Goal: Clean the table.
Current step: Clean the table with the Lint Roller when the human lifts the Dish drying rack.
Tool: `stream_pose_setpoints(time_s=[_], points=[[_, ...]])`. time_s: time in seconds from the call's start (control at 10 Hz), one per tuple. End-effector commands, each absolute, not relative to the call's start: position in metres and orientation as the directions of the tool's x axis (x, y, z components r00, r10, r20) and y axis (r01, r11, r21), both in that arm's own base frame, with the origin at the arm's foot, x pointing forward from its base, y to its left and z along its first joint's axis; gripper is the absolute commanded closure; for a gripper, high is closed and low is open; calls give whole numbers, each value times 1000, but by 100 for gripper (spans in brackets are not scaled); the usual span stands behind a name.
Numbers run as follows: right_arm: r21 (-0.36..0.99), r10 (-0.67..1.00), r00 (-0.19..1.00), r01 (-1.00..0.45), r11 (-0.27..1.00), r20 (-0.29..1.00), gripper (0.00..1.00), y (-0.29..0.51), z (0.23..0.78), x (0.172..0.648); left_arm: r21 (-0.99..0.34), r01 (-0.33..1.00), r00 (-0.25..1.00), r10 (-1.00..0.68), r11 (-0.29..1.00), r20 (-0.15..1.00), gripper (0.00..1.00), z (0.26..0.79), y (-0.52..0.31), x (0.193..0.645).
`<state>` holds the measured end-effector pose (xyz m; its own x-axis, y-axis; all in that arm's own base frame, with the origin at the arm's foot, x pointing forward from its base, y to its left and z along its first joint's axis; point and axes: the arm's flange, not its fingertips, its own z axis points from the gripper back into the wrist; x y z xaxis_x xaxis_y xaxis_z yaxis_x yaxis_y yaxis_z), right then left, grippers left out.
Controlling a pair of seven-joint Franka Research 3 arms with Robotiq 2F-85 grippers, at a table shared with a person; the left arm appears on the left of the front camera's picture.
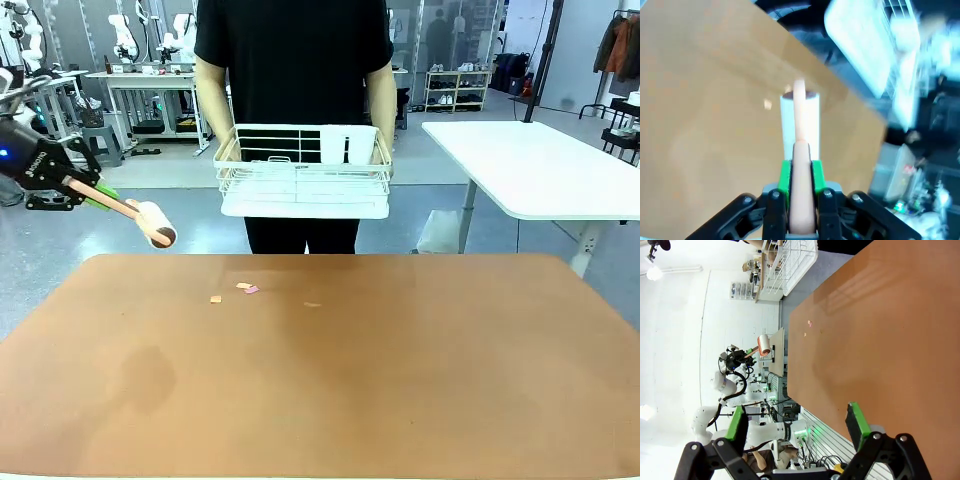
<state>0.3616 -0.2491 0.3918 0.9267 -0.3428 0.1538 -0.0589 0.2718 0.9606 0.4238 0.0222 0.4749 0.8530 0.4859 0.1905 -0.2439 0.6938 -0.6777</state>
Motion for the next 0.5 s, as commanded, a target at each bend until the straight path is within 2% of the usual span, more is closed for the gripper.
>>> stream_pose_setpoints(time_s=[0.0, 0.2, 0.3, 0.4], points=[[962, -344, 925, -68, 266, 161, 0, -248, 394, 360, -489, 216, 932, -29, 845, 361, 79, 498, 2, 464], [962, -344, 925, -68, 266, 161, 0, -248, 394, 360, -411, 349, 927, -245, 843, 285, 79, 462, -9, 508], [962, -344, 925, -68, 266, 161, 0, -248, 394, 360, -344, 396, 913, -323, 851, 251, 79, 438, -13, 524], [962, -344, 925, -68, 266, 161, 0, -248, 394, 360, -340, 421, 904, -357, 841, 236, 79, 418, -14, 536]])
